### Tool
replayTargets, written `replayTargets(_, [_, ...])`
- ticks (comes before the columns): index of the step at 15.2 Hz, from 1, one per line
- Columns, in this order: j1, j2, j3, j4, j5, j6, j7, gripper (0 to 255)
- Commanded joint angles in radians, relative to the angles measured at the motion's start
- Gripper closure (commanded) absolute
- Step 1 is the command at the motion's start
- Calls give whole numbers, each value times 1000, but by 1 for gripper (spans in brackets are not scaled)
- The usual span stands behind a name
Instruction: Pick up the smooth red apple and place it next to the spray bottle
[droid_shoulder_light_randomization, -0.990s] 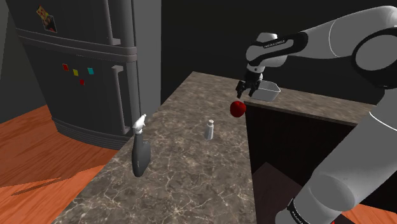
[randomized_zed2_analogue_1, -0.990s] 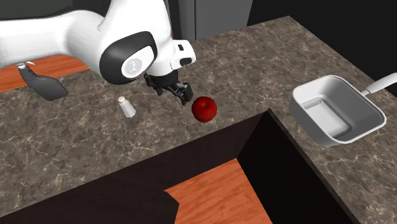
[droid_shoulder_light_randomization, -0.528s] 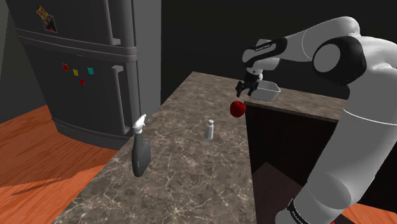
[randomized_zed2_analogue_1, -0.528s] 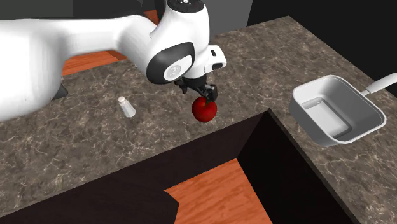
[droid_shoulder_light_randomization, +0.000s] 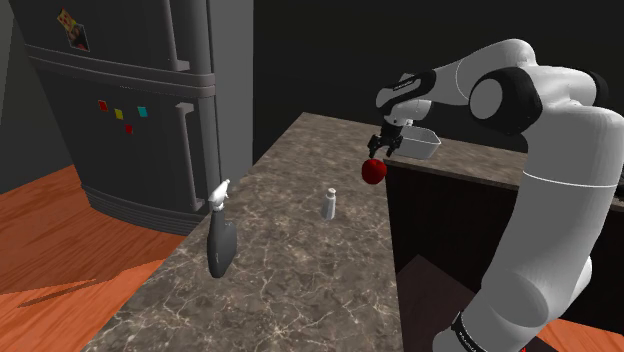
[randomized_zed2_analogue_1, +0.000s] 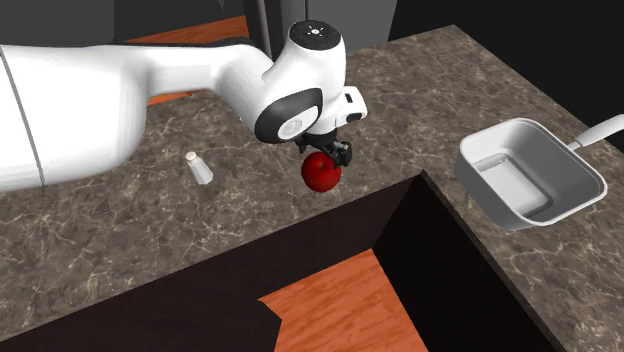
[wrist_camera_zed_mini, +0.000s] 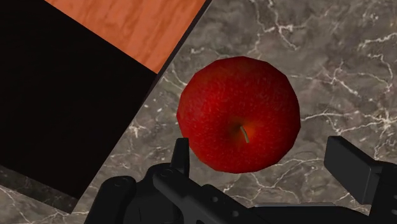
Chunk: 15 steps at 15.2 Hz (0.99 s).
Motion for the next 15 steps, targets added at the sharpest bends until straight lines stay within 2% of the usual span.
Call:
replayTargets(1, [-4,20,3,-10,11,28,-9,0])
replayTargets(9, [-4,20,4,-10,11,28,-9,0])
replayTargets(10, [-4,20,4,-10,11,28,-9,255])
replayTargets(15, [-4,20,4,-10,11,28,-9,255])
